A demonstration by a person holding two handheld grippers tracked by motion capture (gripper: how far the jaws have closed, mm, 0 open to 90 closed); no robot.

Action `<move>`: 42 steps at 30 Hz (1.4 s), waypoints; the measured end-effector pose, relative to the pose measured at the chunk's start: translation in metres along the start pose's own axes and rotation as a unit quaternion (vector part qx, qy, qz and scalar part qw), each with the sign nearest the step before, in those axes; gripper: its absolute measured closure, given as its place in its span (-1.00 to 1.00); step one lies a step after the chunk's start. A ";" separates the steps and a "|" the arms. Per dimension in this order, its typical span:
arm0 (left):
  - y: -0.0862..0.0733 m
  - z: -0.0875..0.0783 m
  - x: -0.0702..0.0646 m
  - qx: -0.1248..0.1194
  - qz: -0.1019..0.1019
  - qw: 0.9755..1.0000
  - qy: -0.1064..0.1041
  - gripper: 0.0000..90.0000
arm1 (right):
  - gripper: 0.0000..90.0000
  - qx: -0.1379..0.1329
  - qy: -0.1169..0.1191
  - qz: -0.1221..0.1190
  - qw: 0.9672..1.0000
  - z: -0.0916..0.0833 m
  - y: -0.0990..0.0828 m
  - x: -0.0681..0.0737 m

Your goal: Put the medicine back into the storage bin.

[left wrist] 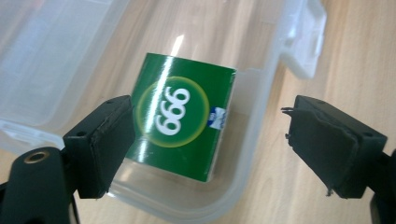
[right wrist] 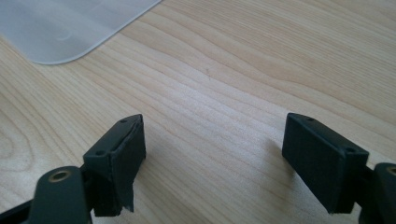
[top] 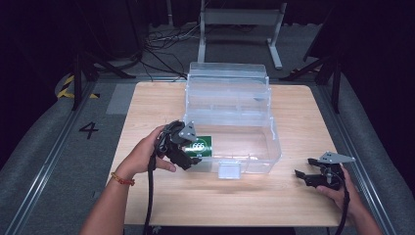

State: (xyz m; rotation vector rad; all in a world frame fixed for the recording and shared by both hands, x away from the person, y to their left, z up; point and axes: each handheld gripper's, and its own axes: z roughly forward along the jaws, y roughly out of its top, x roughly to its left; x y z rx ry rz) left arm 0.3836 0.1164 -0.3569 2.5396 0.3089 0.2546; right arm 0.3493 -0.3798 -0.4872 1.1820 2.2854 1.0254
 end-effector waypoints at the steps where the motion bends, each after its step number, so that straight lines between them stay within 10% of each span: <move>1: -0.002 0.001 -0.002 -0.003 0.005 1.000 -0.006 -0.58 | -0.52 0.000 0.000 0.000 1.000 0.000 0.000 0.000; 18: -0.017 0.011 -0.019 -0.008 0.016 1.000 -0.007 -0.20 | -0.35 -0.001 0.004 -0.002 1.000 -0.007 0.012 -0.002; 30: -0.022 0.020 -0.014 0.010 0.018 1.000 -0.015 0.33 | -0.19 -0.092 0.017 -0.058 0.994 -0.037 0.107 0.001; 42: -0.023 0.028 -0.005 0.030 0.003 0.999 -0.026 0.68 | 0.04 -0.108 0.051 -0.133 0.984 -0.007 0.219 0.006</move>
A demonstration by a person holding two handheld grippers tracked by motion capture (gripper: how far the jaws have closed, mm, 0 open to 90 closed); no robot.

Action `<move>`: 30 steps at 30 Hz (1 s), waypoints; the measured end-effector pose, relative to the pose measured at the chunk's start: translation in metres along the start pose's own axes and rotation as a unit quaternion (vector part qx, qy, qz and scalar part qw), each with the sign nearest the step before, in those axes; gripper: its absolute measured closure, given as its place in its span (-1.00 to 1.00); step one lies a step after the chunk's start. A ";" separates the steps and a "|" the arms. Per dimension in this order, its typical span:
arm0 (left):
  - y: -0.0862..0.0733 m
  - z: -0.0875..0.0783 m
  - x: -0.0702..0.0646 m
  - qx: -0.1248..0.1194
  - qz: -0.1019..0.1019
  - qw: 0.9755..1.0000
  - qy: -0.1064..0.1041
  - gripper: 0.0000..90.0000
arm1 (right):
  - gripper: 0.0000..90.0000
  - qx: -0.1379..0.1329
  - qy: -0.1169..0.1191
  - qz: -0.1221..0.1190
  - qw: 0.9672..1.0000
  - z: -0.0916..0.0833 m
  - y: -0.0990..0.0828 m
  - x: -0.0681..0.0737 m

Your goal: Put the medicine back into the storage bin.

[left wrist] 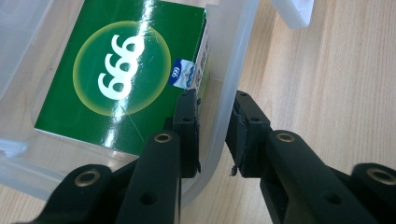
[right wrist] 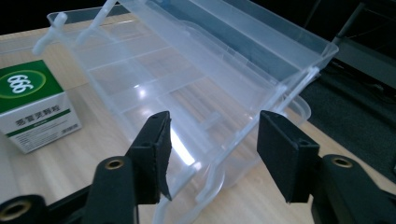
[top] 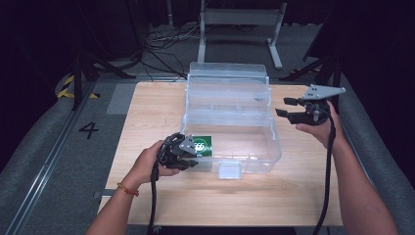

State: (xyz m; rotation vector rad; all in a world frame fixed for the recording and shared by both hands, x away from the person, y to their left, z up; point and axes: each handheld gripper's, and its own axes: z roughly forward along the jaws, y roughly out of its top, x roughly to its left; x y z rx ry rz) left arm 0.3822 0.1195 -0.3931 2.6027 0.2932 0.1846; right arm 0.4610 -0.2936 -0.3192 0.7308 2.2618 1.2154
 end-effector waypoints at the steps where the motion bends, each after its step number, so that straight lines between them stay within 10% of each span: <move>1: 0.001 0.000 0.000 0.004 -0.002 1.000 -0.002 0.68 | 0.05 0.003 0.000 -0.009 1.000 0.004 0.006 -0.002; 9: 0.003 0.001 0.003 0.008 0.007 1.000 -0.016 0.76 | 0.13 0.028 0.011 -0.024 0.999 0.040 0.038 -0.011; 30: 0.003 0.001 0.008 0.009 0.022 0.999 -0.035 0.81 | 0.17 0.079 0.068 -0.038 0.994 0.090 0.051 -0.020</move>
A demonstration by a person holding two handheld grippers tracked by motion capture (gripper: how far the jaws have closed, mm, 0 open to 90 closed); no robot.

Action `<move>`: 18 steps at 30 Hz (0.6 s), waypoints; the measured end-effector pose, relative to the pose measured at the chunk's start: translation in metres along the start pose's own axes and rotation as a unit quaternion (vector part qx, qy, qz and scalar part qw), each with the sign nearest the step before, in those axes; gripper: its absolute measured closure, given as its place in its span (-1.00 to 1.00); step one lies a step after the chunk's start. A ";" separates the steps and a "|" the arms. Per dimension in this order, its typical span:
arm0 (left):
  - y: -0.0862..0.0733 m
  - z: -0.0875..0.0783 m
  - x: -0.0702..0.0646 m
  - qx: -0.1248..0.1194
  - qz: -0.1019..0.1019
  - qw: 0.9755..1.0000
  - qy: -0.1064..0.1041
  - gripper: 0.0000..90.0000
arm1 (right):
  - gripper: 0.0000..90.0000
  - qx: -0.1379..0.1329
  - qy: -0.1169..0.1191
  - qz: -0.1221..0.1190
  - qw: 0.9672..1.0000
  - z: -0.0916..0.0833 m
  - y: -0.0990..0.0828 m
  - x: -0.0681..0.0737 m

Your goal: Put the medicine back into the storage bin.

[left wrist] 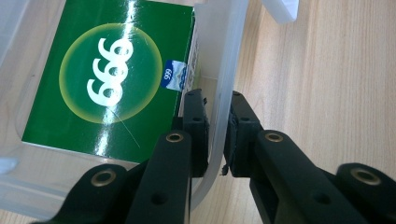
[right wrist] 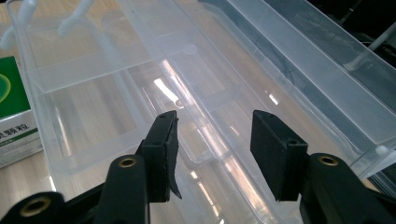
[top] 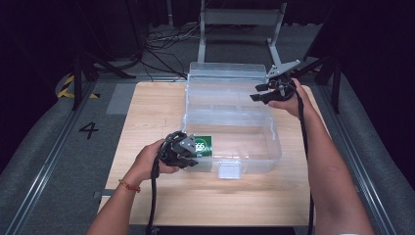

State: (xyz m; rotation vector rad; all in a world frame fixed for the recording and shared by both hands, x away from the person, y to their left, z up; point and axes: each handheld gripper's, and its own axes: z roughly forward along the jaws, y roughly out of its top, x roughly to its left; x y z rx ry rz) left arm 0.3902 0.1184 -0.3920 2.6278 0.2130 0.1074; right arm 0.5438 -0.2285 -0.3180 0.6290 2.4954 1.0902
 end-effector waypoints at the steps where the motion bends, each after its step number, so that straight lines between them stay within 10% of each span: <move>1: 0.000 0.000 0.000 0.000 0.000 1.000 0.000 0.81 | 0.19 0.003 0.003 -0.003 1.000 0.001 0.001 0.000; 18: 0.000 0.000 -0.001 0.000 -0.007 1.000 0.003 0.80 | 0.58 0.059 0.008 -0.038 0.998 0.022 0.013 0.000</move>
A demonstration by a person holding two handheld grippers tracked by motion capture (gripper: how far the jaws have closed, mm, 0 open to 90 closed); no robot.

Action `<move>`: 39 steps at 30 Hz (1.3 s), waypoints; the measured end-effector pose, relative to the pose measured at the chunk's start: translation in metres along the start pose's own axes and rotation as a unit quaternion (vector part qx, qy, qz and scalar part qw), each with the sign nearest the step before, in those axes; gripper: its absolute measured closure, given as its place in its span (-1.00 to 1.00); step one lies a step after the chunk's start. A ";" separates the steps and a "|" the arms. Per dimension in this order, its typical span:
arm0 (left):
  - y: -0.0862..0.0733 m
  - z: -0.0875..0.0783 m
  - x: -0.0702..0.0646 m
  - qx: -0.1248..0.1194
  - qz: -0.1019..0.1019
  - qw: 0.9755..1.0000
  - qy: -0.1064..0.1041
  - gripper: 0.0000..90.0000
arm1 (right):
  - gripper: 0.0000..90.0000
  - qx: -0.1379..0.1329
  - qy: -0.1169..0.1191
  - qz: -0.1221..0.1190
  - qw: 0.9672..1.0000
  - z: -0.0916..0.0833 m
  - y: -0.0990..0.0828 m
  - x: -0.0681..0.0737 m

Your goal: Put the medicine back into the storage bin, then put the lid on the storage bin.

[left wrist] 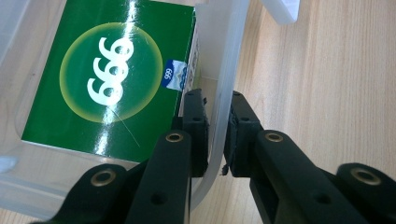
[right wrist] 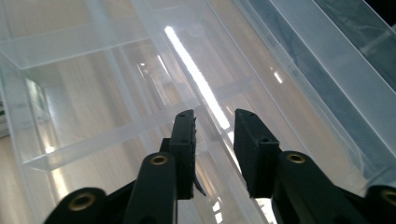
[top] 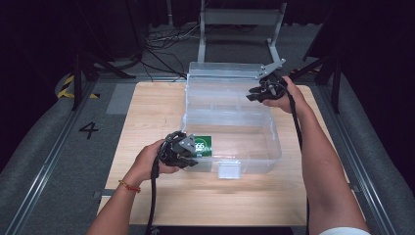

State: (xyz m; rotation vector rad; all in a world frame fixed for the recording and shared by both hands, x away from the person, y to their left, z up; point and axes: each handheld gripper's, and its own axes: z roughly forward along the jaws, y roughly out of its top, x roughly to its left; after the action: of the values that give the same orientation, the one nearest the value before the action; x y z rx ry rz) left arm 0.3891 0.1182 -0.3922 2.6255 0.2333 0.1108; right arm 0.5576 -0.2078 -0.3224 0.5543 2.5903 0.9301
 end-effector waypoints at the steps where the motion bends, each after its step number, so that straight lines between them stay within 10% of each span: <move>1: 0.000 0.000 0.000 0.000 0.001 1.000 -0.001 0.80 | 0.59 0.003 0.002 -0.002 1.000 0.001 0.001 0.000; 15: -0.001 0.000 0.000 -0.007 -0.010 1.000 -0.001 0.80 | 0.83 0.021 0.011 -0.061 0.998 0.002 0.008 0.003; 39: -0.002 0.004 -0.003 -0.018 -0.030 0.999 0.009 0.74 | 0.96 0.037 0.023 -0.093 0.995 -0.014 0.015 0.014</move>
State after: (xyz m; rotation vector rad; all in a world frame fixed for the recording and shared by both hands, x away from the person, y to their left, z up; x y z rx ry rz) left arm 0.3859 0.1174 -0.3970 2.5797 0.3123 0.1174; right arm 0.5429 -0.1978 -0.3054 0.3058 2.6722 0.7973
